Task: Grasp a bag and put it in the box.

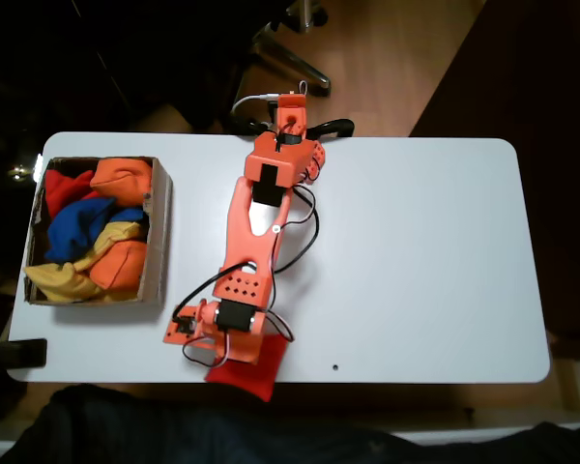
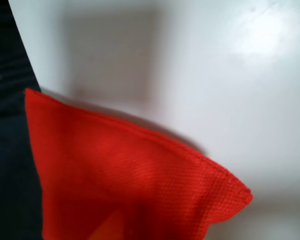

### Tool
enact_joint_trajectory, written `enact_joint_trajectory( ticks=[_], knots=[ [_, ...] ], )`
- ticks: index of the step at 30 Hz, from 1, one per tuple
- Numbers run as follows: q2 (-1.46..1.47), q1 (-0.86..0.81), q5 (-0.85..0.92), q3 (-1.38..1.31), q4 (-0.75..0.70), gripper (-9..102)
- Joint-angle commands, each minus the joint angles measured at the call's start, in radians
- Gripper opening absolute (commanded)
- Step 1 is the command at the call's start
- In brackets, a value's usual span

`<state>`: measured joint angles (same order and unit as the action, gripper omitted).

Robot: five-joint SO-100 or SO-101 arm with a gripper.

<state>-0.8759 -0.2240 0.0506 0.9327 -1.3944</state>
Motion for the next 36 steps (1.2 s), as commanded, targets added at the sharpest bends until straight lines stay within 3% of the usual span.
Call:
enact_joint_trajectory(
  ticks=[1, 36],
  knots=[
    [-0.025, -0.026, 0.011, 0.04, -0.032, 0],
    [-0.557, -0.012, -0.008, 0.285, -0.009, 0]
  ],
)
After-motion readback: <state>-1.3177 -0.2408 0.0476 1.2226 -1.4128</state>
